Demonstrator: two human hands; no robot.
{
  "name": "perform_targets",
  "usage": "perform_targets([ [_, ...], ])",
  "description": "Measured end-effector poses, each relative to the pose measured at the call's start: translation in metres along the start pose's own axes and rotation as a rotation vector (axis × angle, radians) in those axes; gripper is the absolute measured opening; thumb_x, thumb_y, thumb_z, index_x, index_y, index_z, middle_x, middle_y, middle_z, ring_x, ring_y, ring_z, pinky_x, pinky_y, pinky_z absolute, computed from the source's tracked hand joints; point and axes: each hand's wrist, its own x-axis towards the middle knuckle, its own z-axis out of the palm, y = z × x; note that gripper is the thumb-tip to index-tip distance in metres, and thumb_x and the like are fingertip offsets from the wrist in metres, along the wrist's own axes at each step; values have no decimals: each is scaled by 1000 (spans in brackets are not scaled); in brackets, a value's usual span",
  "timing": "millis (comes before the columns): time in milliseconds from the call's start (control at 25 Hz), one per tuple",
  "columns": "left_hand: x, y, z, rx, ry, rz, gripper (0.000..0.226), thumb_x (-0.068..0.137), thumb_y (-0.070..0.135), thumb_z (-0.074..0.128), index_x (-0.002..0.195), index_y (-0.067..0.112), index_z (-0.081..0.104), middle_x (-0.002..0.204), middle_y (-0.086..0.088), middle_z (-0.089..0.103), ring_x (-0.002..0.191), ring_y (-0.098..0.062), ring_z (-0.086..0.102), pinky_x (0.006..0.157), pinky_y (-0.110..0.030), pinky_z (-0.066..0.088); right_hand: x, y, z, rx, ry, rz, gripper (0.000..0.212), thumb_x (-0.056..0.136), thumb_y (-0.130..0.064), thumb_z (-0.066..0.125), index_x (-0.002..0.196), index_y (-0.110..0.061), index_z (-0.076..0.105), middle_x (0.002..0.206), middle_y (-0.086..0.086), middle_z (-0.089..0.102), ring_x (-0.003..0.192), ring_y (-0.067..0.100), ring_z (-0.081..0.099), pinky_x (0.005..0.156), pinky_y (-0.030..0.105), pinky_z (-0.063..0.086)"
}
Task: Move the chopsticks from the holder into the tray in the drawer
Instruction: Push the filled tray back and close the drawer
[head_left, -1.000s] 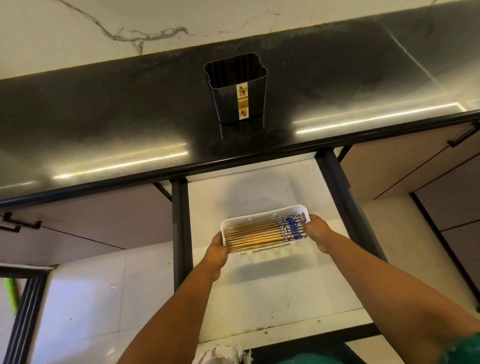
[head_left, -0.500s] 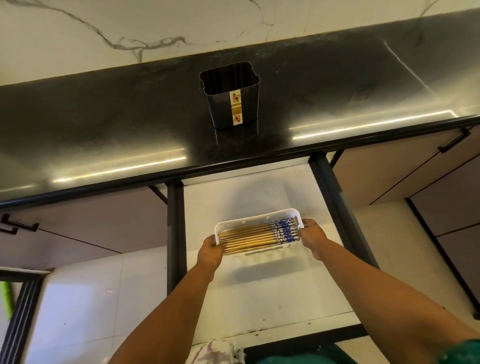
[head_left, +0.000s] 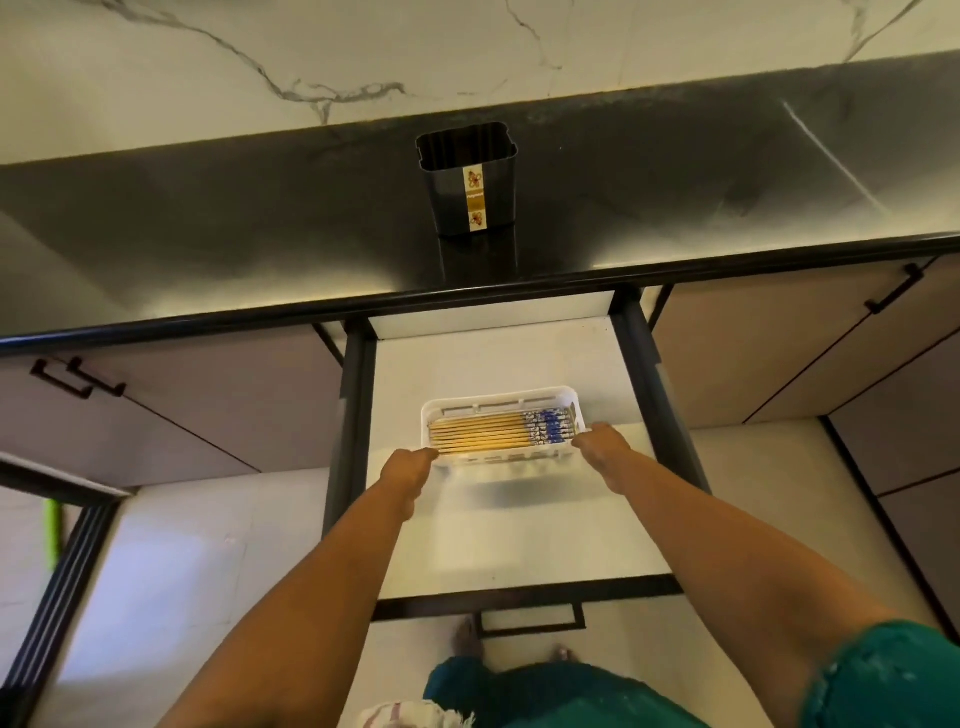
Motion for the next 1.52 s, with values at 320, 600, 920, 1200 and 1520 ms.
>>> perform_targets([
  [320,-72,-60,0,249,242,496,22,92,37,54,98,18,62,104,-5,66,96,-24,61,80,-28,50,-71,31,-3,-13,189,-270,31,95,-16,54,125,-14,47,127,12,55,106,25,56,85,32,48],
  [600,-147,-158,-18,662,383,1024,52,92,26,53,141,16,38,154,-5,28,141,-24,24,111,-37,20,-195,127,39,-555,640,-774,53,94,-34,52,139,-8,40,148,17,39,140,38,33,113,42,34],
  [920,-133,-213,-31,1226,239,809,95,90,38,47,142,13,-28,149,-10,-37,132,-28,-38,109,-42,-14,-197,179,65,-899,287,-478,99,92,-65,29,142,-7,-33,148,17,-41,146,34,-21,120,47,-3],
  [1200,-74,-113,-32,1361,247,720,94,91,31,48,138,14,-32,144,-8,-43,135,-29,-32,112,-53,-4,-122,91,57,-846,269,-520,108,90,-59,45,144,-4,-30,151,21,-38,148,35,-13,119,48,3],
  [1520,18,29,-21,1218,254,723,86,92,23,45,144,10,-23,151,-11,-31,139,-27,-26,114,-47,-7,12,-32,10,-898,230,-616,86,96,-47,41,152,-10,-11,160,20,-17,150,31,-8,120,44,6],
])
